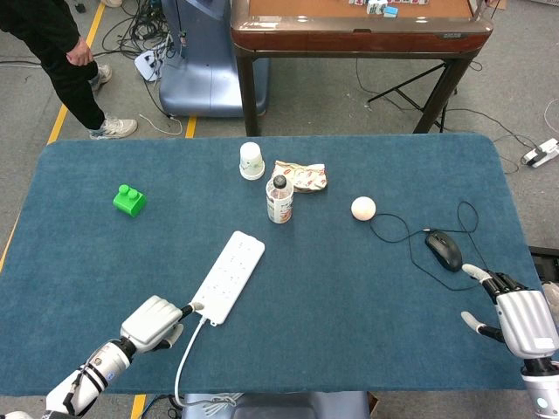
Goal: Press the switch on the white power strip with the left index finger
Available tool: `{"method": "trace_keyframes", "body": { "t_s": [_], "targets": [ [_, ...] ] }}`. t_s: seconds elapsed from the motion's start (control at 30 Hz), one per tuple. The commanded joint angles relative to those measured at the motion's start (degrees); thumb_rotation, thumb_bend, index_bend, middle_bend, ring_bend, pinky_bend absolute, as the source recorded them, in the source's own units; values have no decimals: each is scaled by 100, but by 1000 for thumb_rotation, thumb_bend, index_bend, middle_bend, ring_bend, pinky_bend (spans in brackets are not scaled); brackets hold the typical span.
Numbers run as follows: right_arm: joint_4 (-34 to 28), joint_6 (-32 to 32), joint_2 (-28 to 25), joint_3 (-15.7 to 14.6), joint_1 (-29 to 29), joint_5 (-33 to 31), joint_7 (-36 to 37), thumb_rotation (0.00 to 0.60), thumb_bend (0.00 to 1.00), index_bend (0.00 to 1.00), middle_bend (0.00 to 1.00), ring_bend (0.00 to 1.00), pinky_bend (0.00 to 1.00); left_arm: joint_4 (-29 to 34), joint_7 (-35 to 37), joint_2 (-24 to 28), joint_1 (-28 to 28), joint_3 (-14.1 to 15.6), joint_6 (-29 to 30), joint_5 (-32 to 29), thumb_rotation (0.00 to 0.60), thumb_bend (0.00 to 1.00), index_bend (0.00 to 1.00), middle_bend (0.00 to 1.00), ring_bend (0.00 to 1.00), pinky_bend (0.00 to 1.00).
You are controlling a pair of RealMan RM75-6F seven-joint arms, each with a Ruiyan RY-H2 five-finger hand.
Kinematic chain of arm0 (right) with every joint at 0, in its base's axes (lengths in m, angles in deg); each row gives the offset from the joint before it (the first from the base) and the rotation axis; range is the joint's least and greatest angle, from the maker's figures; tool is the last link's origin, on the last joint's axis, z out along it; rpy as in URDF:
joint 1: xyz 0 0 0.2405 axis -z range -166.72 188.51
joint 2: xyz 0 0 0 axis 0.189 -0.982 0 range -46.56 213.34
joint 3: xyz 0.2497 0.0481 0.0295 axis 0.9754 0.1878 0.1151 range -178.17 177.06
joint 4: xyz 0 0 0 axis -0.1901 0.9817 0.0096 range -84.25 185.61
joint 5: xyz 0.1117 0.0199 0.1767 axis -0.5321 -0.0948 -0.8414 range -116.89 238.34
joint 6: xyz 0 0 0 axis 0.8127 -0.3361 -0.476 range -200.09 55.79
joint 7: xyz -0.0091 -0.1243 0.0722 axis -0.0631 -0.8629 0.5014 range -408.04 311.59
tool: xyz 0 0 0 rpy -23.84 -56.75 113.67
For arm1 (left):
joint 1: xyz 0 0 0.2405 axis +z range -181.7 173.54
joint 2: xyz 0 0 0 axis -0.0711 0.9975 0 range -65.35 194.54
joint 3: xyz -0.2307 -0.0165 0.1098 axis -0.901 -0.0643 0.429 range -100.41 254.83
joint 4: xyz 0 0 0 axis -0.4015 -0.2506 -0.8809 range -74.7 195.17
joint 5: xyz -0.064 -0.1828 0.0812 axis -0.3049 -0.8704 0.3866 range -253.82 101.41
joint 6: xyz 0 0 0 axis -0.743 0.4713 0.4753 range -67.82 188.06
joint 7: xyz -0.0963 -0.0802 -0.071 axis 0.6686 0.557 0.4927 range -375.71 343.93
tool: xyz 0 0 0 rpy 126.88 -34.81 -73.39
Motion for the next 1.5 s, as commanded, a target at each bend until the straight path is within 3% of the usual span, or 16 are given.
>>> {"method": "trace_keyframes", "body": {
  "t_s": [0.03, 0.83, 1.5],
  "targets": [
    [-2, 6, 0, 0, -1, -3, -4, 600, 30, 246, 372, 362, 602, -58, -160, -122, -47, 1, 23, -240, 600, 648, 209, 1000, 1000, 1000],
    [-19, 115, 7, -1, -46, -30, -106, 600, 30, 246, 371, 362, 602, -139, -975, -556, -512, 53, 114, -1516, 600, 671, 207, 1000, 1000, 1000],
    [-26, 154, 12, -8, -66, -34, -146, 600, 30, 246, 371, 362, 602, -123, -1226, -810, -807, 184, 275, -1905, 600, 674, 207, 1000, 1000, 1000]
  ]
}}
